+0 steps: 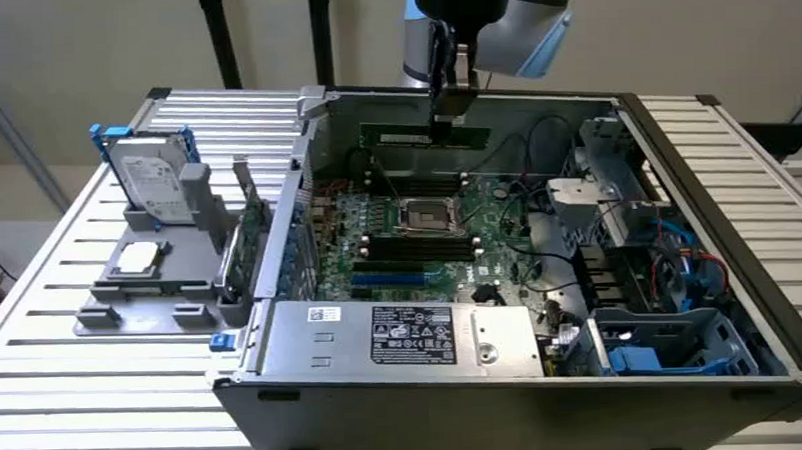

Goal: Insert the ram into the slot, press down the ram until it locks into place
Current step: 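Insert the ram into the slot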

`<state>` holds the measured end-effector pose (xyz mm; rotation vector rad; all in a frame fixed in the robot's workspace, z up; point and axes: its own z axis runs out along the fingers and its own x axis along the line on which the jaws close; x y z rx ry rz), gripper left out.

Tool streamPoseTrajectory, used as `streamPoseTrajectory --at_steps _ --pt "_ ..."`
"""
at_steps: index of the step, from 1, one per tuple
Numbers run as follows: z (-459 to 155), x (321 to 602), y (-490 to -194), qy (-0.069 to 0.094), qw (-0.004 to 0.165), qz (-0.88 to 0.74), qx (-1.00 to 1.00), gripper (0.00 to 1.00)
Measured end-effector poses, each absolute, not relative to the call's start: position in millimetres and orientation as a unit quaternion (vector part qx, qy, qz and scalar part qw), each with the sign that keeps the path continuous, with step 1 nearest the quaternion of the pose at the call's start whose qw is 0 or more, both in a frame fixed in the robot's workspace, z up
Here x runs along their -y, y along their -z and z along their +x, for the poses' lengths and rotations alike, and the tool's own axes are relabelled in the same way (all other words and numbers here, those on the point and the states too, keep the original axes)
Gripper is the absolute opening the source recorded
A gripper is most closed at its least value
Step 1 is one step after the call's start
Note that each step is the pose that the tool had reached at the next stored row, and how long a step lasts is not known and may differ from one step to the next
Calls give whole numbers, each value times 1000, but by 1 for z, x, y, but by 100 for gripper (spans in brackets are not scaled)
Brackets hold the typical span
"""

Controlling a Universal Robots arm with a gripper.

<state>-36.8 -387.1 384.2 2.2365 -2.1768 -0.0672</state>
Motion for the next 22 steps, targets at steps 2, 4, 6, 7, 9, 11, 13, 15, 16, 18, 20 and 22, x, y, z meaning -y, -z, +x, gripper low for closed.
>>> streamPoseTrajectory --at_steps 2,4,6,7,9,11,13,15,16,18,20,22 --pt "-37 387 -384 22 10 716 697 13" --pt "-37 387 -384 22 10 716 697 13" --pt "-37 387 -384 22 10 716 697 13" --pt "-37 387 -384 21 10 716 697 13" --pt "-37 387 -384 22 10 716 697 13" --pt "-37 387 -384 22 10 716 697 13" --pt "-37 387 -384 22 10 716 697 13" --pt "-37 387 -382 21 10 716 697 13" --pt "-37 387 -380 21 9 716 697 13" --pt "-37 387 -376 21 9 716 697 13" --pt "-37 387 -372 21 9 716 697 13" --pt "-37 387 -369 21 9 716 697 13"
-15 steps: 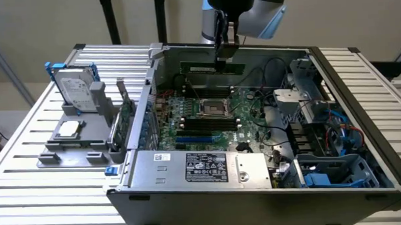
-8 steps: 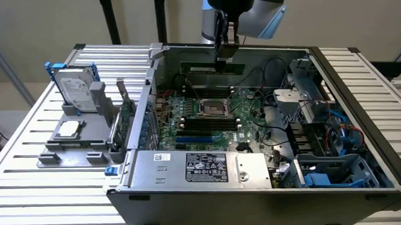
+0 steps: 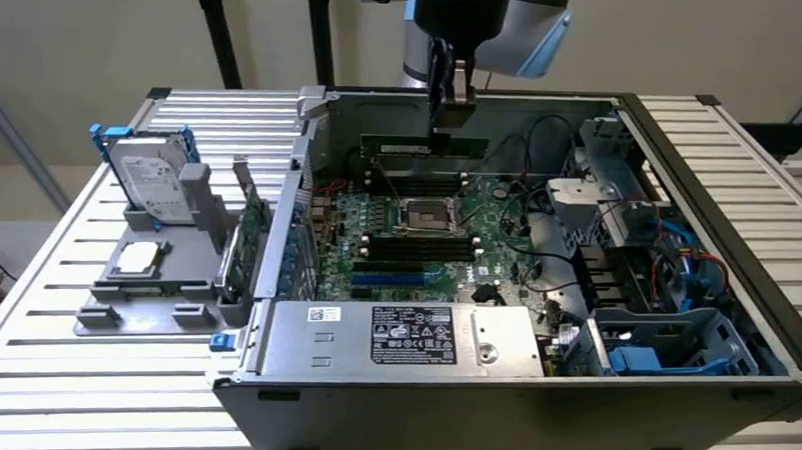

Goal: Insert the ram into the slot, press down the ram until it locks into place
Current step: 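Insert the ram into the slot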

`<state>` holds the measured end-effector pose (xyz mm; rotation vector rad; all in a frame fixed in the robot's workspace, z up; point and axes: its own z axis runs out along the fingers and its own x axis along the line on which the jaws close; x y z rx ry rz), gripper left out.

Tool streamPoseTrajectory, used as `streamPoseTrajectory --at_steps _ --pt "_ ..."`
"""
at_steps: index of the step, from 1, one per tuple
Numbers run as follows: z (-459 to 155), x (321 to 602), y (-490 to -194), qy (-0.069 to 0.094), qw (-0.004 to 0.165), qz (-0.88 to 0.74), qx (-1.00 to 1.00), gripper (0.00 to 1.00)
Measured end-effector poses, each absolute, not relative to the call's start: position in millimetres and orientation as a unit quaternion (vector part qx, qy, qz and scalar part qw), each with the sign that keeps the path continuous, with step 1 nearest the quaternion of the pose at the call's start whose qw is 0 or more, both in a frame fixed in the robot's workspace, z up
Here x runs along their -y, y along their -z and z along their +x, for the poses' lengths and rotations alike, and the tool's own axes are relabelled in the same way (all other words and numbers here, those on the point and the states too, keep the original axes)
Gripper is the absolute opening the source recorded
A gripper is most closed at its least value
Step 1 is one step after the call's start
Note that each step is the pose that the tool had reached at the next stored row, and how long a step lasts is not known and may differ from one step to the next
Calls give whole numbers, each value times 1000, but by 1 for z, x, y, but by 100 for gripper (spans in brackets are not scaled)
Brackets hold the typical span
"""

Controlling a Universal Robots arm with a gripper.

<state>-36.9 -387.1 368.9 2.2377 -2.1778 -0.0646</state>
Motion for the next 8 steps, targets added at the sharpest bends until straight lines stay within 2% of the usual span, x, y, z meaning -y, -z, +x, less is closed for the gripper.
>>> streamPoseTrajectory --at_steps 8 --pt "-39 387 -354 21 9 716 697 13"
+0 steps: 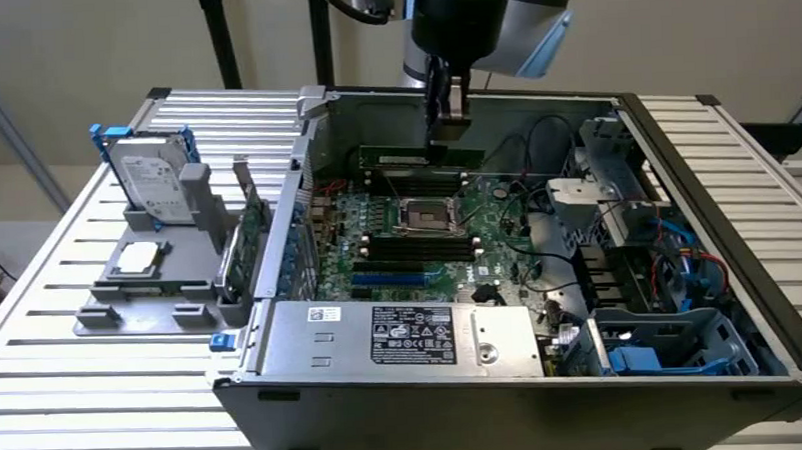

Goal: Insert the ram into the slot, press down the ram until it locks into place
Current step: 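Insert the ram into the slot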

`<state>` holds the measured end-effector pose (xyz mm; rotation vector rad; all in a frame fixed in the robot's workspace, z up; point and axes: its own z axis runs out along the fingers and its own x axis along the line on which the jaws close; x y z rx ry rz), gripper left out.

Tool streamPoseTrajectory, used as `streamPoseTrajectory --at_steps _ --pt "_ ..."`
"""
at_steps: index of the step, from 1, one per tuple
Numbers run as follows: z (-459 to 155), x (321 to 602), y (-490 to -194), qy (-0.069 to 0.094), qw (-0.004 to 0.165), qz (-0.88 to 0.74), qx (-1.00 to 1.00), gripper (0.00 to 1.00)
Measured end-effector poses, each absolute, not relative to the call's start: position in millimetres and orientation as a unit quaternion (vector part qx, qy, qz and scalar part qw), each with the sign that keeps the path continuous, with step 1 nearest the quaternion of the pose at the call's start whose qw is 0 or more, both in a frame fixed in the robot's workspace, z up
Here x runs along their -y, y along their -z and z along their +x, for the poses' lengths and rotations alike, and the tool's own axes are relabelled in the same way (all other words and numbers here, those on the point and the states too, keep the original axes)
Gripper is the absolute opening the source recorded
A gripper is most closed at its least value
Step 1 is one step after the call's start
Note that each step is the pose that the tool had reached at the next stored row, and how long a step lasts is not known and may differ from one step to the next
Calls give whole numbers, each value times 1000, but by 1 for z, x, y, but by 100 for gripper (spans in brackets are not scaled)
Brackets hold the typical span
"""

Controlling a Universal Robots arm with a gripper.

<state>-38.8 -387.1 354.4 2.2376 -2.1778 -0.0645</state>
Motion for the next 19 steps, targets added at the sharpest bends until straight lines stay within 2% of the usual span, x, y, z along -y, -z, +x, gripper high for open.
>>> streamPoseTrajectory --at_steps 19 --pt "-39 387 -320 17 6 717 697 13"
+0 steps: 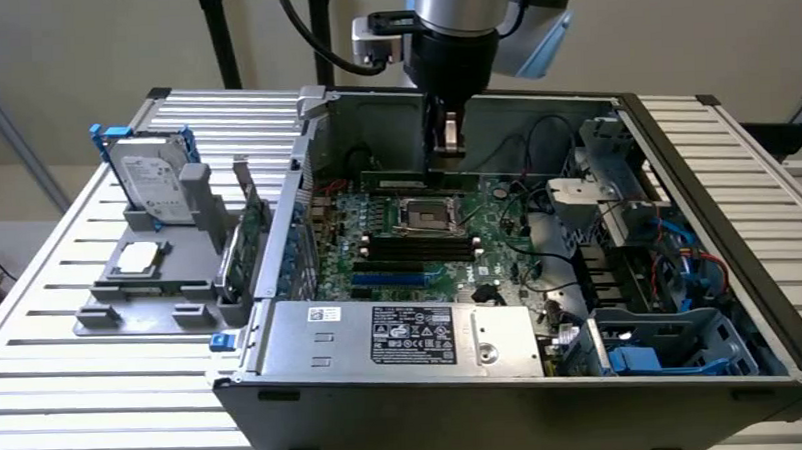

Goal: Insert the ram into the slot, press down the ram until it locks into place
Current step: 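Insert the ram into the slot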

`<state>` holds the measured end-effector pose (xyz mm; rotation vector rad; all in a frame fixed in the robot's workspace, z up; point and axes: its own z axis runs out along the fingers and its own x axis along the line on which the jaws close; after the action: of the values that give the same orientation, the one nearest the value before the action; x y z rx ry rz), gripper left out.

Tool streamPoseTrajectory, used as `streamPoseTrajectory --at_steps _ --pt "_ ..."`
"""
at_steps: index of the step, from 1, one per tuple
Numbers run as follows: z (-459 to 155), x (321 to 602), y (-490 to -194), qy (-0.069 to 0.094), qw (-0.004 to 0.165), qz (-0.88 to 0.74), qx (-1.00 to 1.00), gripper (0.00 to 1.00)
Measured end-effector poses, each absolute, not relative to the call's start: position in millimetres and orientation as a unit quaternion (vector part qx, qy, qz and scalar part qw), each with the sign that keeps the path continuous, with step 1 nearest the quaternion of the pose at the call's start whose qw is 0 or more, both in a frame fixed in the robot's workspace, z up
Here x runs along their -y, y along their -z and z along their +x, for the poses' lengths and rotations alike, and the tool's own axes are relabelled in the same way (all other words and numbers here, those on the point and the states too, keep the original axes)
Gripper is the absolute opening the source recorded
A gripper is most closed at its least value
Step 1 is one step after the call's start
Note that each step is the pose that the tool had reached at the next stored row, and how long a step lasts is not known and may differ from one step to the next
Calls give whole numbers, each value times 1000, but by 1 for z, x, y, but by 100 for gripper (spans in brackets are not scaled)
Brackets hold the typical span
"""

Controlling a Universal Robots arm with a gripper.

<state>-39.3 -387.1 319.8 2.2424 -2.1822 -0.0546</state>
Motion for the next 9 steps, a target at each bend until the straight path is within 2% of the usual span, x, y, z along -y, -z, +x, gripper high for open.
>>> streamPoseTrajectory --at_steps 9 --pt "-39 387 -303 16 5 717 697 13"
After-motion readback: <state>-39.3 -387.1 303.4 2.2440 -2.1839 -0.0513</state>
